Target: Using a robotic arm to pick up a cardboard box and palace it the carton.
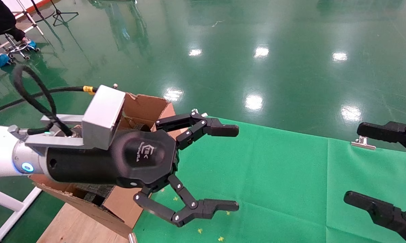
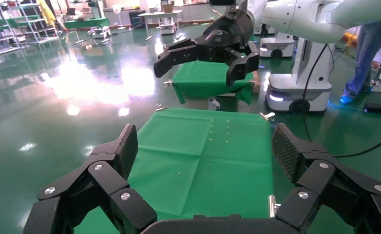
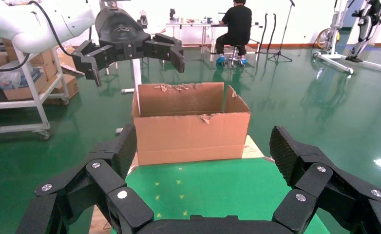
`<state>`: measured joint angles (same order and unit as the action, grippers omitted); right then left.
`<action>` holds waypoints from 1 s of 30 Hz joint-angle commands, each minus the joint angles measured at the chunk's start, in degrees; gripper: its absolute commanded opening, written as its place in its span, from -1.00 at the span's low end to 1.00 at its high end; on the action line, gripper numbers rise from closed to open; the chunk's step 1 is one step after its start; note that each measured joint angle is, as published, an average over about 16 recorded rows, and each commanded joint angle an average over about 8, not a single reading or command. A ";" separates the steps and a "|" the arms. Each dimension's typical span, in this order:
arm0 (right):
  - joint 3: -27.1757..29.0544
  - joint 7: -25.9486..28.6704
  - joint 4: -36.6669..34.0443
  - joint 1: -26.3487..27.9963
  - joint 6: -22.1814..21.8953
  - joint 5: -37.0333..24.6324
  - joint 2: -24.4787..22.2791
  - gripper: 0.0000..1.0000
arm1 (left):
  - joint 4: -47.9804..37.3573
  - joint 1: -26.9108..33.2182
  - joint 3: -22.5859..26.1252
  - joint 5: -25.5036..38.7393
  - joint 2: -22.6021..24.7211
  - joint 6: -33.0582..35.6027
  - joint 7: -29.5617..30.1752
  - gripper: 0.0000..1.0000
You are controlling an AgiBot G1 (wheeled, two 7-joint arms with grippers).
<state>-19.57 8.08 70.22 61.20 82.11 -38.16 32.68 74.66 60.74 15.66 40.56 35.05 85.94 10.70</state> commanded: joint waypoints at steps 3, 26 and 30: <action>0.00 0.00 0.00 0.00 0.00 0.00 0.00 1.00 | -0.40 0.28 0.11 0.45 0.00 -0.08 0.00 1.00; 0.00 0.00 0.00 0.00 0.01 0.00 0.00 1.00 | -1.12 0.82 0.34 1.31 -0.04 -0.27 0.05 1.00; 0.00 0.00 0.00 0.00 0.01 0.00 0.00 1.00 | -1.15 0.84 0.36 1.35 -0.04 -0.28 0.05 1.00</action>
<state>-19.57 8.08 70.22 61.20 82.11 -38.16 32.68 73.51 61.58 16.02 41.90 35.01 85.66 10.75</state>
